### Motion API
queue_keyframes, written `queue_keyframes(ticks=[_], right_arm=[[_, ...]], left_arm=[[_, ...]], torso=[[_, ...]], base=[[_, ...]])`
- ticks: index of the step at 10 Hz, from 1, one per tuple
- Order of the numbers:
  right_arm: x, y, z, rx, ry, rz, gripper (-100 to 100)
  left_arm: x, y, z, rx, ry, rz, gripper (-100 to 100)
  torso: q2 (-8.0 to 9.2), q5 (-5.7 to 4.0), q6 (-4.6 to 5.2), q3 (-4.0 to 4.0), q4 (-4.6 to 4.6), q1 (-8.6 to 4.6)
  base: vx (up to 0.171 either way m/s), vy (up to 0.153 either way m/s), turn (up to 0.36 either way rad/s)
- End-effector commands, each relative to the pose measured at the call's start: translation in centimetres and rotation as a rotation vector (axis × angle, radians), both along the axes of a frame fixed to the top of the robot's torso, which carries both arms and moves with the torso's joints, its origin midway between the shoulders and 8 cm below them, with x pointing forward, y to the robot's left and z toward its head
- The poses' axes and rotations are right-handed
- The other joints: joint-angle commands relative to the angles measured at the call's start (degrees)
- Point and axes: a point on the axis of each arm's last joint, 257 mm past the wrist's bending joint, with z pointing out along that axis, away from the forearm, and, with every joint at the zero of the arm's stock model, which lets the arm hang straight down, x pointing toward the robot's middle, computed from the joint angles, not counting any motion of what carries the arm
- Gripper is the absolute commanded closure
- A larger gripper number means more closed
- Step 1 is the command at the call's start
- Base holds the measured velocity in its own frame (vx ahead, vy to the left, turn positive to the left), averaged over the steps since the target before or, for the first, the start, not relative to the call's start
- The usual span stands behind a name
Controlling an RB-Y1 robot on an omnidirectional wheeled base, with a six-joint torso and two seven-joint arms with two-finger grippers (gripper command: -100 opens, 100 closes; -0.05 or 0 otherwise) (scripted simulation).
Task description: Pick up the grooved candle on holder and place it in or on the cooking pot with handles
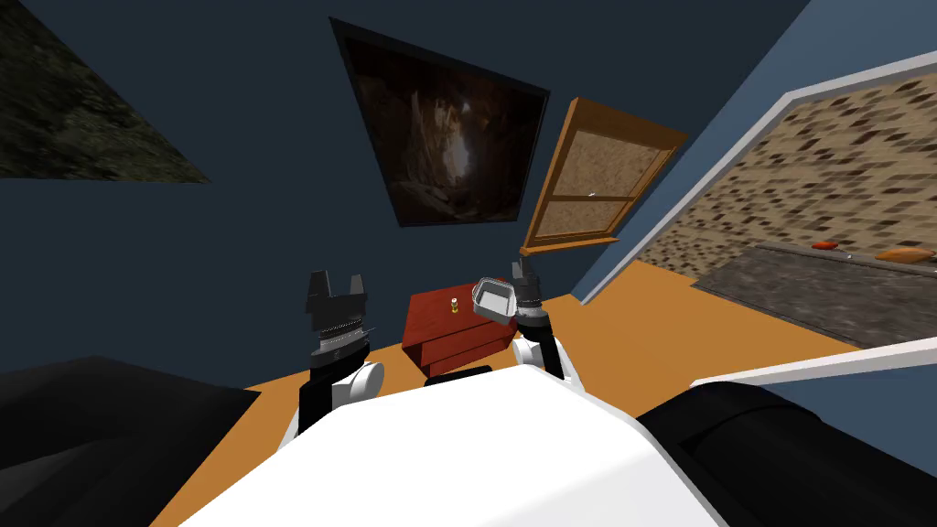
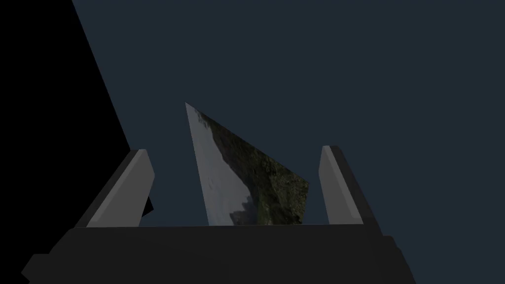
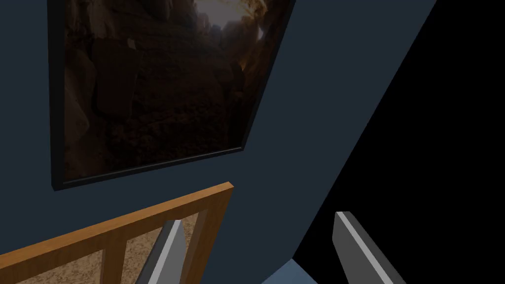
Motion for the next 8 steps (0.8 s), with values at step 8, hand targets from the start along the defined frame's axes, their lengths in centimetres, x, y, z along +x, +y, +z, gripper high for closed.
queue_keyframes(ticks=[8], right_arm=[[1.9, -4.0, -6.9, 0.176, 0.152, 0.088, -100]], left_arm=[[0.0, 0.0, 0.0, 0.0, 0.0, 0.0, 0]], torso=[[0.34, 0.04, -0.03, 0.19, 0.07, 0.16]], base=[[-0.075, 0.045, 0.271]])
